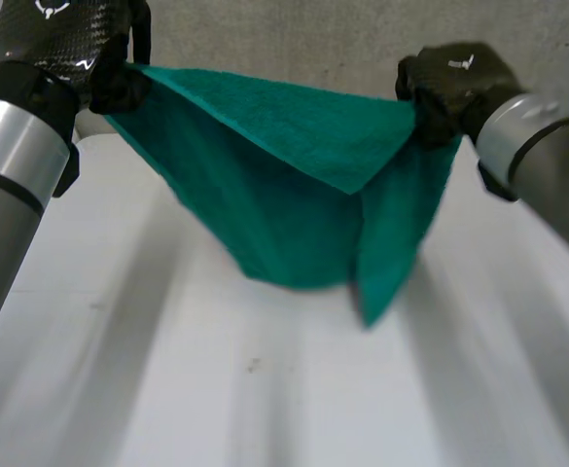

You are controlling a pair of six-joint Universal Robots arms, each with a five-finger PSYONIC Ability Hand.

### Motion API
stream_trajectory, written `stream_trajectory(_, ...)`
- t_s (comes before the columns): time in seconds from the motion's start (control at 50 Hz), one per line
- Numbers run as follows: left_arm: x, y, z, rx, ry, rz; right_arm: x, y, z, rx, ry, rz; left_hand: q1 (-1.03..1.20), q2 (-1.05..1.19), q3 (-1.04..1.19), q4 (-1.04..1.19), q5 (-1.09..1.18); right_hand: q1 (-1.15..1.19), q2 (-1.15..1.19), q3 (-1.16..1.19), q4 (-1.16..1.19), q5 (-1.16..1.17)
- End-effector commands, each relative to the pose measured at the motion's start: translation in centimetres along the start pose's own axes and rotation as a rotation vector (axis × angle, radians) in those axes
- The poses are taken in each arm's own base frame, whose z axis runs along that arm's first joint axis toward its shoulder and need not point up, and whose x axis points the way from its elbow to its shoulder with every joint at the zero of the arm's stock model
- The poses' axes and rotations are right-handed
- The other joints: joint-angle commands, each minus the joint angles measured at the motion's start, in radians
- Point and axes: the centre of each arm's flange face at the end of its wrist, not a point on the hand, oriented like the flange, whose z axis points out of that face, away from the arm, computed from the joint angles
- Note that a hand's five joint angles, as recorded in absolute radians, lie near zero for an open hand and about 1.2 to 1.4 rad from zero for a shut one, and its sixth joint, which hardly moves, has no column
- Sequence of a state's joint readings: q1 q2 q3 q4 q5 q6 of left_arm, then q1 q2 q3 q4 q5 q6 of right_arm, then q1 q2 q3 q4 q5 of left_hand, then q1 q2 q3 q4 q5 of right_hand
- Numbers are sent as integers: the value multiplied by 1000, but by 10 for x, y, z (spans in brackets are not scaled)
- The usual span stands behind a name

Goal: Fold the towel.

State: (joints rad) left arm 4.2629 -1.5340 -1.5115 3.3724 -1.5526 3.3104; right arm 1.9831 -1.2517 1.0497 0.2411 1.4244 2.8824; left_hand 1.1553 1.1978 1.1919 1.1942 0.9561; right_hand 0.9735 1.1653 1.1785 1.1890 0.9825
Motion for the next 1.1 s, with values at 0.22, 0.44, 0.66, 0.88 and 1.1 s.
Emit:
stream_trajectory(0.22, 19, 114, -20, -351, 57, 0, -46, 131, 68, -361, -306, -228, 241, 198, 204, 202, 266, 319, 127, 114, 104, 136)
stream_trajectory(0.44, -11, 142, 2, -382, -27, 17, -25, 129, 66, -402, -119, -172, 241, 198, 204, 202, 266, -799, -991, -1004, -1014, -982)
stream_trajectory(0.66, -18, 151, 6, -393, -50, 20, -8, 110, -16, -403, -19, 11, 241, 198, 204, 202, 266, -799, -991, -1004, -1014, -982)
stream_trajectory(0.88, -18, 152, 5, -401, -47, 19, -29, 177, -73, -464, 1, 63, 241, 198, 204, 202, 266, -727, -919, -932, -943, -911)
stream_trajectory(1.1, -18, 153, 4, -406, -50, 19, -36, 219, -62, -482, 8, 59, 241, 198, 204, 202, 266, -423, -615, -628, -639, -607)
